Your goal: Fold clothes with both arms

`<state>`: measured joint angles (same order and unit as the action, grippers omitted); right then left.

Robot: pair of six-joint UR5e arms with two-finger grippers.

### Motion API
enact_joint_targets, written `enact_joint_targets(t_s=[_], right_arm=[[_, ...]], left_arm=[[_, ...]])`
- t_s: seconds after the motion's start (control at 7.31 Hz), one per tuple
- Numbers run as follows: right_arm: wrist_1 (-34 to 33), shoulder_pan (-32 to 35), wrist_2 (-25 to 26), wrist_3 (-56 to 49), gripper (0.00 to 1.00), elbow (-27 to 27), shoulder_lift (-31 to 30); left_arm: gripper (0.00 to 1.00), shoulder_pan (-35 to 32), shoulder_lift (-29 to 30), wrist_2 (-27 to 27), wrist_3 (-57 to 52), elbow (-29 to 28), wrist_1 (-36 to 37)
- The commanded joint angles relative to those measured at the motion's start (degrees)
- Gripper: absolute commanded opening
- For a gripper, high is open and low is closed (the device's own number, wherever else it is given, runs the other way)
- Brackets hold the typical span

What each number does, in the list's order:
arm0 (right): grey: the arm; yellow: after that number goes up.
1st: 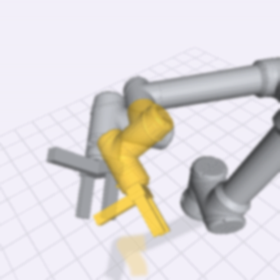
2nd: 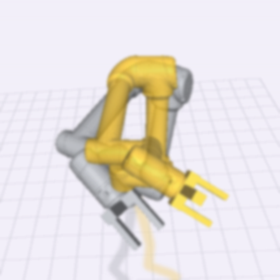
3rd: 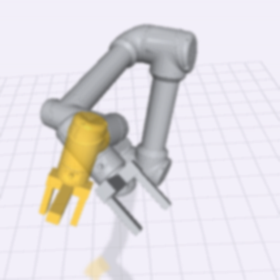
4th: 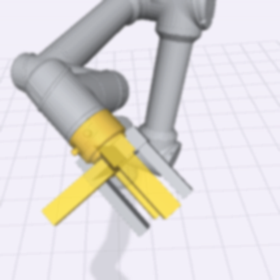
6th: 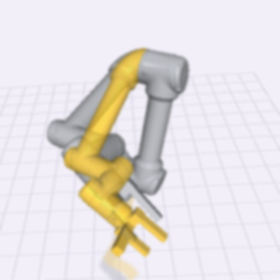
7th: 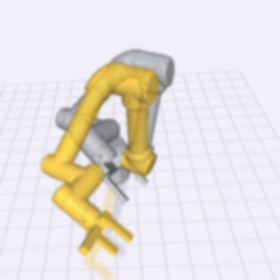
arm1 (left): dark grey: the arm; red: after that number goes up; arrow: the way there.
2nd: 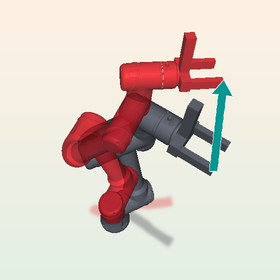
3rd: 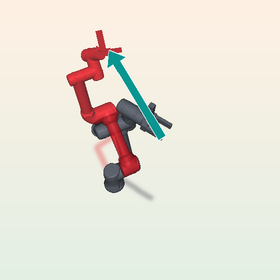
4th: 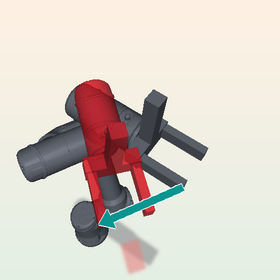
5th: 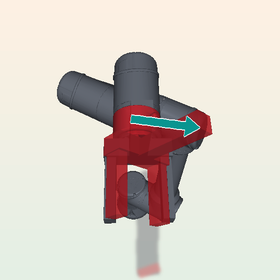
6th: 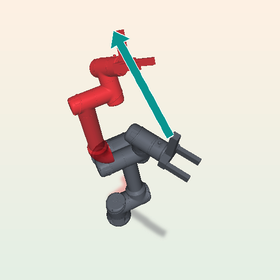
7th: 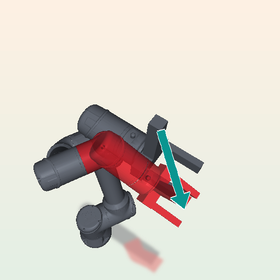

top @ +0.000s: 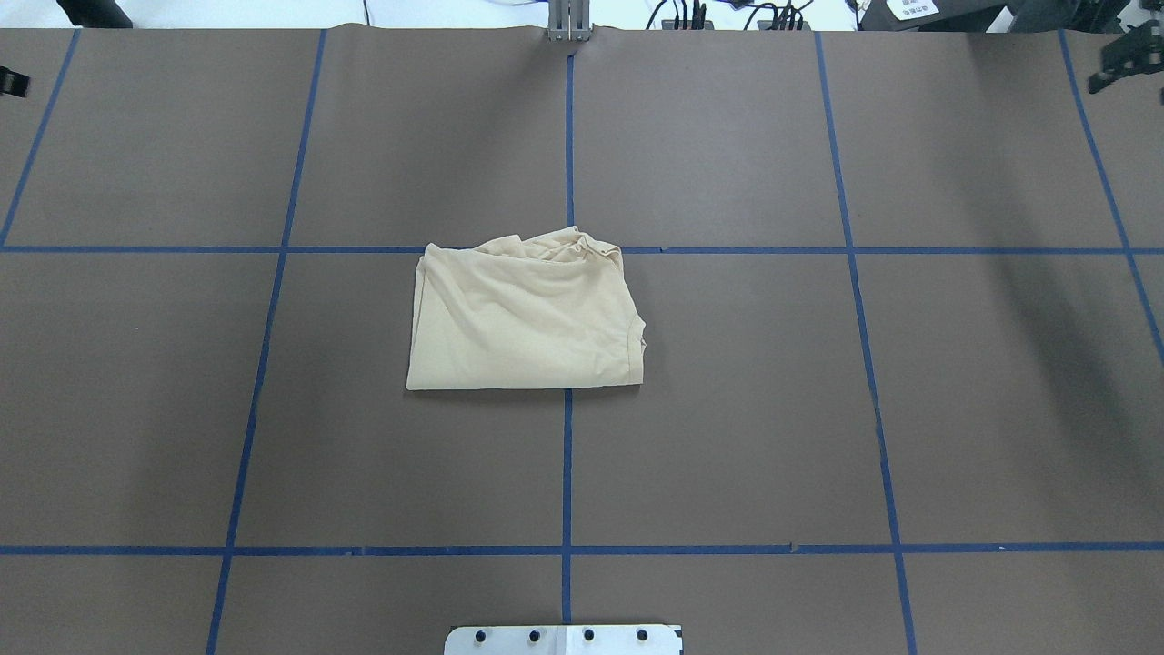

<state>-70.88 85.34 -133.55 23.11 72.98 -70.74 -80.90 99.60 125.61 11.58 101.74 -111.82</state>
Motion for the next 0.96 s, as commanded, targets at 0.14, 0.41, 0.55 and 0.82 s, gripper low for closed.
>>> enact_joint_targets(t_s=[0.14,0.41,0.55,0.82], right_arm=[[-19.8,12.5,-1.0,-30.6,1.00,3.7,-3.6],[-33.6,11.0,0.7,-31.2,1.00,14.4,-4.8],[-40.8,9.0,3.8,-30.2,1.00,20.0,-4.9],[-41.9,7.1,3.2,-29.8,1.00,23.4,-9.6]], left_arm=[[1.00,-8.9,-1.6,4.6,-13.0,-0.8,9.2],[1.00,-9.0,-4.4,6.4,-12.8,-2.4,12.1],[1.00,-8.8,-8.0,6.8,-12.2,-2.0,10.8],[1.00,-8.9,-8.0,6.9,-12.0,-0.9,11.2]])
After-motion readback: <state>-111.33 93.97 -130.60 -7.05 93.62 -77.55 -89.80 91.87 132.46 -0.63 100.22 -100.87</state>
